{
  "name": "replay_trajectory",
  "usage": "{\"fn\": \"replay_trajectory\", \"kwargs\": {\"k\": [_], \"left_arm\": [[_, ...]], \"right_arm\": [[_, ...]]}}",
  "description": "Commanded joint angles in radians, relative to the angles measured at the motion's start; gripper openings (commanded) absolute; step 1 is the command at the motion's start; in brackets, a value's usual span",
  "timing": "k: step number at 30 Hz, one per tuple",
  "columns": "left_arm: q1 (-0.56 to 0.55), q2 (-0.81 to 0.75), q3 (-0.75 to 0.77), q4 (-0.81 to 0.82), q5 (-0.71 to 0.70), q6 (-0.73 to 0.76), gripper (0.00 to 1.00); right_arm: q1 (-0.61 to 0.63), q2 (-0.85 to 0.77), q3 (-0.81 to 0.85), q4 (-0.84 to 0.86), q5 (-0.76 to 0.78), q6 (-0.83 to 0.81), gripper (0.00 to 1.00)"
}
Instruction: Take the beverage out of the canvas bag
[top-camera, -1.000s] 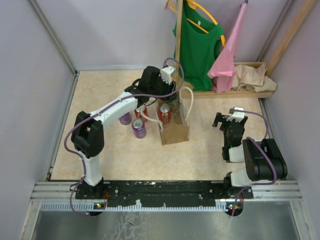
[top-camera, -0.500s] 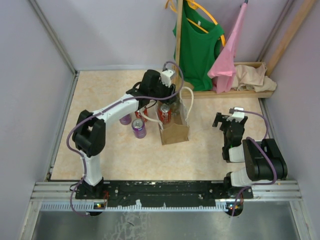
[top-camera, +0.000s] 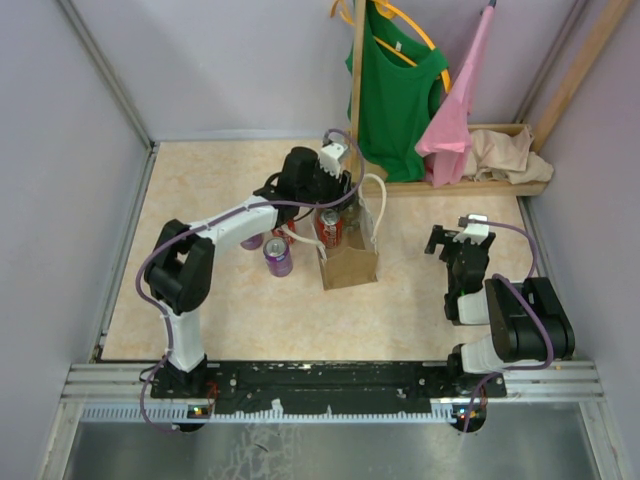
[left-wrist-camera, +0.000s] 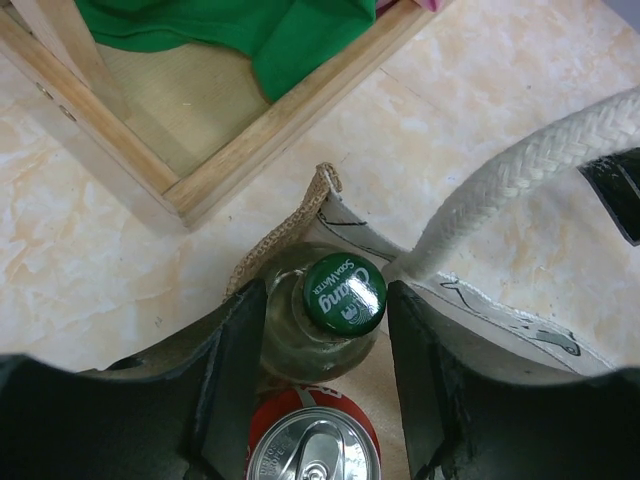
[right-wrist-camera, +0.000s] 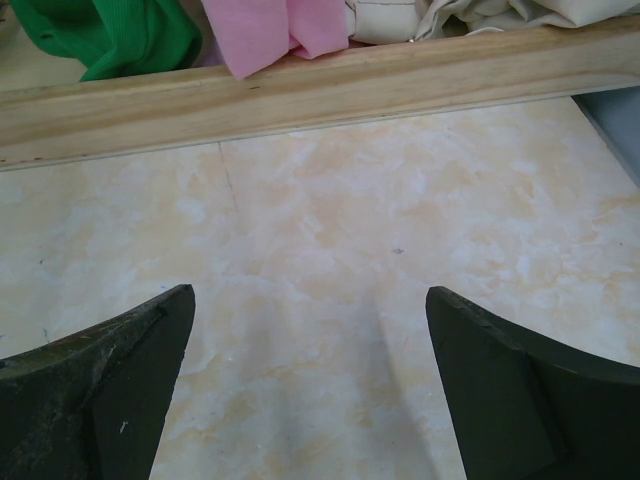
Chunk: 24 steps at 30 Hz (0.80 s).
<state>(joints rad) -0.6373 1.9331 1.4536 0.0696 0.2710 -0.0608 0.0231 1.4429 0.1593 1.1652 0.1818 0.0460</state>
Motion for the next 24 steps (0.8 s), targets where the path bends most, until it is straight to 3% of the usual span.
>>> {"fn": "replay_trajectory", "kwargs": {"k": [1,24], "left_arm": [[-0.004,-0.023,-0.037,0.054,-0.004,-0.010,0.58],[-0.008,-0.019,-0.121,0.293,-0.026,-0.002,0.56]], "right_arm": [[-0.002,-0.001,0.022,0.050,0.002,0.002,0.99],[-0.002,-0.001,0.021,0.050,0.002,0.001,0.99]]}}
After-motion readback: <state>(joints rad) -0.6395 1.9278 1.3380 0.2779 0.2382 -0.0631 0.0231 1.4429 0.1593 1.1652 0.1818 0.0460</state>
